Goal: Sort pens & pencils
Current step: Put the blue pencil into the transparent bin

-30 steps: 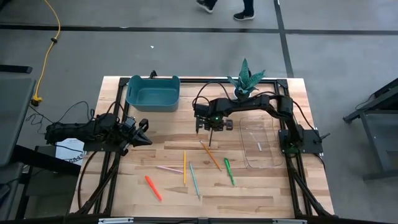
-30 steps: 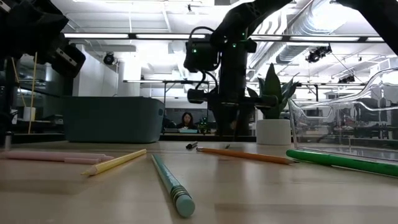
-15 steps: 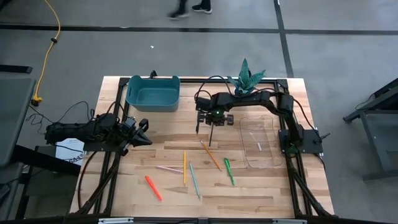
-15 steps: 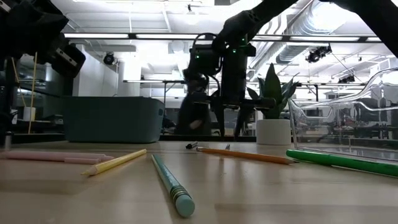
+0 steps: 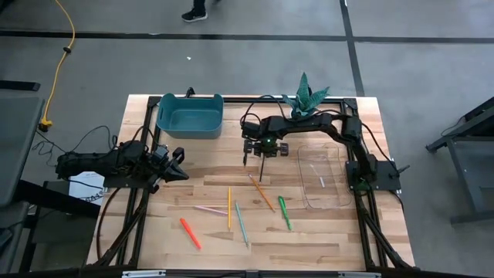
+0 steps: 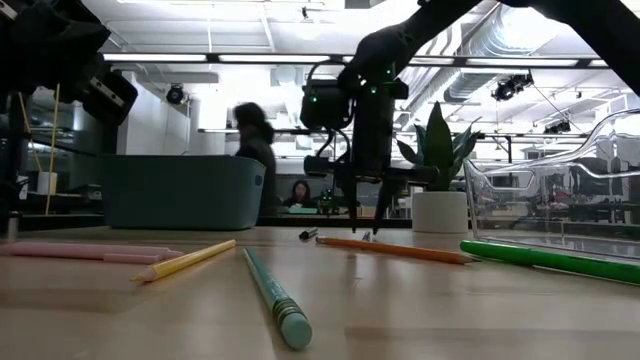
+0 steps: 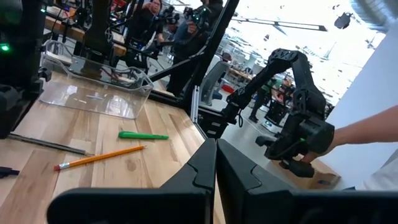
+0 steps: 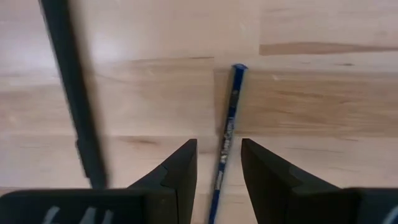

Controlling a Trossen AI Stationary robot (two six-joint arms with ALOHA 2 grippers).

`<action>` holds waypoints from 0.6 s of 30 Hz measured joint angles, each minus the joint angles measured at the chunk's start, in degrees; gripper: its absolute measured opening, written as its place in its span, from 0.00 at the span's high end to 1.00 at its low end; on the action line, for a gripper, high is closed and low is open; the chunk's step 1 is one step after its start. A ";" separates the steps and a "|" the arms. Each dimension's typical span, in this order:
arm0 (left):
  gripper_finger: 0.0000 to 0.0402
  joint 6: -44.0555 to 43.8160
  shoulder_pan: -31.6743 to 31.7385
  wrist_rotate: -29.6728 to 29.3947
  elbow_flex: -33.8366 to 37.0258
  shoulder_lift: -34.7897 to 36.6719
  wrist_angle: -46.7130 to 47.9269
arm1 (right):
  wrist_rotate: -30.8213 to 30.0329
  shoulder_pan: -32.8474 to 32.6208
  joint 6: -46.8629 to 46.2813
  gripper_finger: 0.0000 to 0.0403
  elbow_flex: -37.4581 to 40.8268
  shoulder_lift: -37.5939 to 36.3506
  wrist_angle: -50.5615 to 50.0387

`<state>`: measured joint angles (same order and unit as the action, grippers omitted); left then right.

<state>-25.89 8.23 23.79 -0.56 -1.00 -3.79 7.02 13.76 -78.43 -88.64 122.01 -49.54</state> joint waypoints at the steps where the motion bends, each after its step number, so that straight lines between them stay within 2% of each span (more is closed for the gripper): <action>1: 1.00 0.00 0.01 0.00 -0.01 0.00 0.03 | 0.10 0.00 0.01 0.72 0.00 0.19 0.27; 18: 1.00 0.04 0.02 0.00 -0.02 -0.02 0.02 | -0.43 0.11 0.60 0.72 -0.04 0.36 -3.34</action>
<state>-25.85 8.25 23.79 -0.58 -1.02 -3.77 6.59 13.87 -77.83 -88.68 122.37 -52.88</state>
